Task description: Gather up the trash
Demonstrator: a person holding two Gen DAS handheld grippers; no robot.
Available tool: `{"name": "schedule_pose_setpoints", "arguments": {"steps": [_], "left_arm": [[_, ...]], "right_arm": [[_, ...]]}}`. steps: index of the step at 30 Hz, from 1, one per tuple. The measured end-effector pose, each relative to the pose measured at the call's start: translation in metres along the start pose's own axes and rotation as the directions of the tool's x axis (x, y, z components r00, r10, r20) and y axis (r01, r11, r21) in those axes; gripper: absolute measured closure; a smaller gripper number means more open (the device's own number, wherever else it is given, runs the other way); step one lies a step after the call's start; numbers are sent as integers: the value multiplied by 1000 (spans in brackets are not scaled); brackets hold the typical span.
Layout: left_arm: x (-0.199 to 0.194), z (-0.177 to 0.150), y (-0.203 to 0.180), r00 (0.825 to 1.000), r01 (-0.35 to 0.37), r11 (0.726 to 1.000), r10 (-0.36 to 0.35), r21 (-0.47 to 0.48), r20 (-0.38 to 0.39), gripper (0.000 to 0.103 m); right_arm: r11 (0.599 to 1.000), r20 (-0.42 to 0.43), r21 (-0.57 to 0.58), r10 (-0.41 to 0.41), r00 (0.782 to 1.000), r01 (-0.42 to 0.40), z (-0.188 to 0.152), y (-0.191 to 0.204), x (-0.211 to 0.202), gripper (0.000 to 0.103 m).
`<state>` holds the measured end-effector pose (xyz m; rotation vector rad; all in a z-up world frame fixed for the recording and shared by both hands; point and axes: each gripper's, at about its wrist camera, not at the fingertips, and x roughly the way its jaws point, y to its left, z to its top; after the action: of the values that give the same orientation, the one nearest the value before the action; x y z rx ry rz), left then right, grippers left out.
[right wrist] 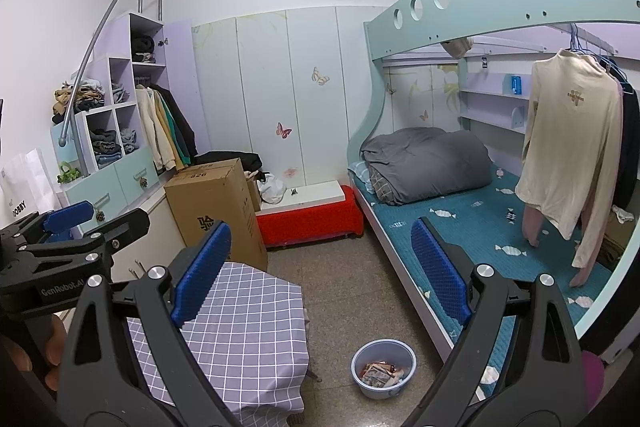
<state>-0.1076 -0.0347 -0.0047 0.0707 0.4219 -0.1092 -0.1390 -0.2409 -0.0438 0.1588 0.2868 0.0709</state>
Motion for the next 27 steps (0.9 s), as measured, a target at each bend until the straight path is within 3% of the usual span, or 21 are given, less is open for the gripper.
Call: {"name": "schedule_pose_setpoints", "arguments": {"steps": [27], "left_arm": [[6, -2, -7, 1000, 5, 1000, -5, -5, -11, 8]], "right_arm": [[1000, -16, 11, 1, 1000, -1, -2, 2, 6, 13]]}}
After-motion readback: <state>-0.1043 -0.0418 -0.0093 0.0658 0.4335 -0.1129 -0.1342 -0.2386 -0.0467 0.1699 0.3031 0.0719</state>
